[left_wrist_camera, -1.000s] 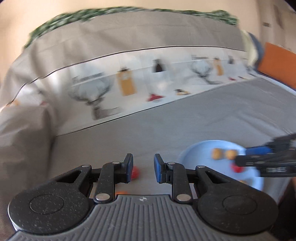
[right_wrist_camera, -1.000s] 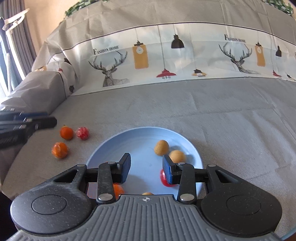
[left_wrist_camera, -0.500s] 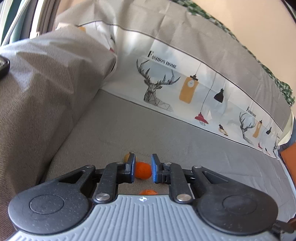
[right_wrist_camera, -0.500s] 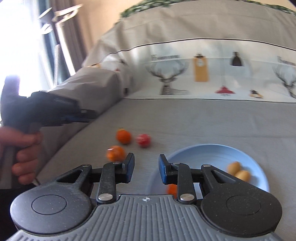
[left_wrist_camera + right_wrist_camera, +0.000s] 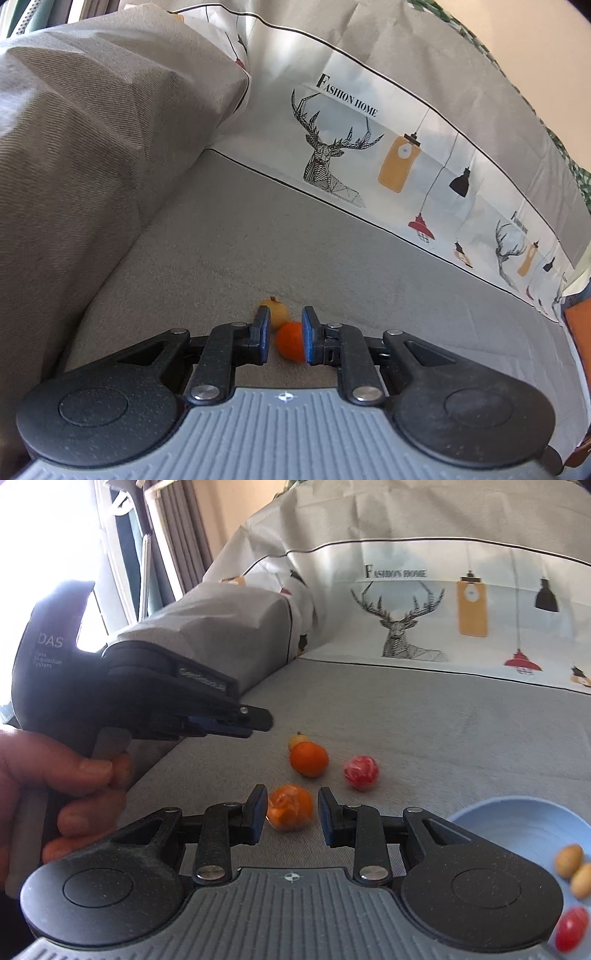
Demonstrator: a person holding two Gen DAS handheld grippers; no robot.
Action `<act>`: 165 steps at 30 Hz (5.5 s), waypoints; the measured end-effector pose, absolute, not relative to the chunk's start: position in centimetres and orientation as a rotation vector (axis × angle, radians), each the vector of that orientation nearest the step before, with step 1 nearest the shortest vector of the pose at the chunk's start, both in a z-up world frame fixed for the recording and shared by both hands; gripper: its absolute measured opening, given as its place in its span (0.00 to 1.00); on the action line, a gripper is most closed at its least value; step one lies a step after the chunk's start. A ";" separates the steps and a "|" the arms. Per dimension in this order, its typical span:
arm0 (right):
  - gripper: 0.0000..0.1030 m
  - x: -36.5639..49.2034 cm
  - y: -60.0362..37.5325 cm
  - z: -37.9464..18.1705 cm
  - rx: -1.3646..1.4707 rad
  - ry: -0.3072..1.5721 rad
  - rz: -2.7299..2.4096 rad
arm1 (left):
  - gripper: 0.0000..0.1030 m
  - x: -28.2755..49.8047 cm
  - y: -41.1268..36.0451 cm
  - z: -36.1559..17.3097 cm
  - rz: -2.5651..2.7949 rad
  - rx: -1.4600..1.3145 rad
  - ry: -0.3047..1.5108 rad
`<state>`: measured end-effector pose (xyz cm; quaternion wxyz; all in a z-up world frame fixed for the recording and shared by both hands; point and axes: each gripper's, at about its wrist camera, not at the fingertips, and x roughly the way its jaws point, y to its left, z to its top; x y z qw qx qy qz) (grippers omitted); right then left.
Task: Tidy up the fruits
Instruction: 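Grasp a tan fruit with the left tool while the right tool grasps a plastic-wrapped orange, then carry the tan fruit with the left tool while the right tool carries the wrapped orange over the plate, then lower and open the left tool onto the plate while the right tool releases the wrapped orange there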
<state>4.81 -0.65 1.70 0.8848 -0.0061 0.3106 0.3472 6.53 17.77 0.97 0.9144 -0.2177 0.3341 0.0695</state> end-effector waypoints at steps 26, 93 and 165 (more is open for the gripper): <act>0.39 8.3 4.5 -1.5 -0.171 0.814 0.715 | 0.25 11.3 17.4 -2.3 0.127 -0.382 0.751; 0.38 2.5 -17.7 2.3 0.098 0.695 0.269 | 0.26 -0.4 -3.8 0.1 -0.362 0.051 0.669; 0.47 2.5 -17.7 2.1 0.081 0.711 0.262 | 0.33 -0.2 -2.6 1.2 -0.311 -0.002 0.652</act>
